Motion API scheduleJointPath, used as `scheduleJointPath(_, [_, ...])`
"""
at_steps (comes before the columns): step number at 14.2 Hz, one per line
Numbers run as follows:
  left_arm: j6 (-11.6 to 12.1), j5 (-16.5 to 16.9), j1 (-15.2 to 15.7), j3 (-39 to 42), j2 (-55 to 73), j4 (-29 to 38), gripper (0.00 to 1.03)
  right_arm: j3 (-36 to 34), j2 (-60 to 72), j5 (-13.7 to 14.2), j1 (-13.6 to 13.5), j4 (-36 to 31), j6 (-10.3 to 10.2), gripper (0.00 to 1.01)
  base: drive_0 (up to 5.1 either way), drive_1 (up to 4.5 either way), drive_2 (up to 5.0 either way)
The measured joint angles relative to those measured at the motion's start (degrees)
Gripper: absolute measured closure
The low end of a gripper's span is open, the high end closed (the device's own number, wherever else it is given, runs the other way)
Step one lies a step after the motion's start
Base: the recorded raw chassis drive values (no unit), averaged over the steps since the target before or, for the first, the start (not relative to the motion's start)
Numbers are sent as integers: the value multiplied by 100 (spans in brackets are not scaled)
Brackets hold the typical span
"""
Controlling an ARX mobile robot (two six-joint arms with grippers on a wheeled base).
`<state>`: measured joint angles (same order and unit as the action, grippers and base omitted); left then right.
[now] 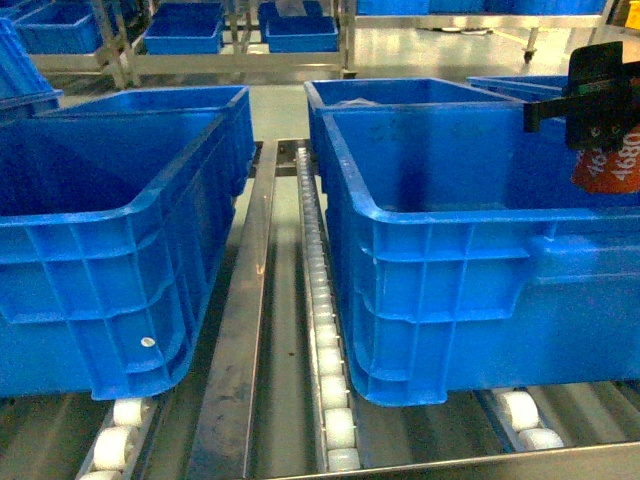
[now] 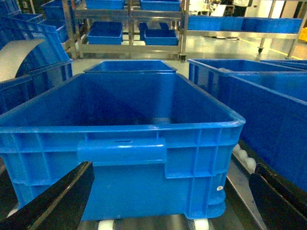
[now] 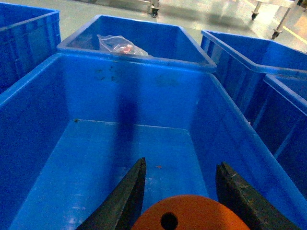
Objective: Sort blue parts and orange caps into right shelf containers
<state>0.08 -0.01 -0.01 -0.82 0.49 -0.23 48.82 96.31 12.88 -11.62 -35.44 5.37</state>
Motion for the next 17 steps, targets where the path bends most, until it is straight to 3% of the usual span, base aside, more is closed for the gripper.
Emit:
scheduleJointPath(1, [0,0,0,0,0,0,5,0,0,17,0,4,0,54,0,0,0])
scheduleJointPath(5, [0,0,0,0,0,0,5,0,0,17,0,0,-4,2,0,0,0])
scheduleJointPath(17, [0,0,0,0,0,0,5,0,0,17,0,2,-20,3,0,0,0])
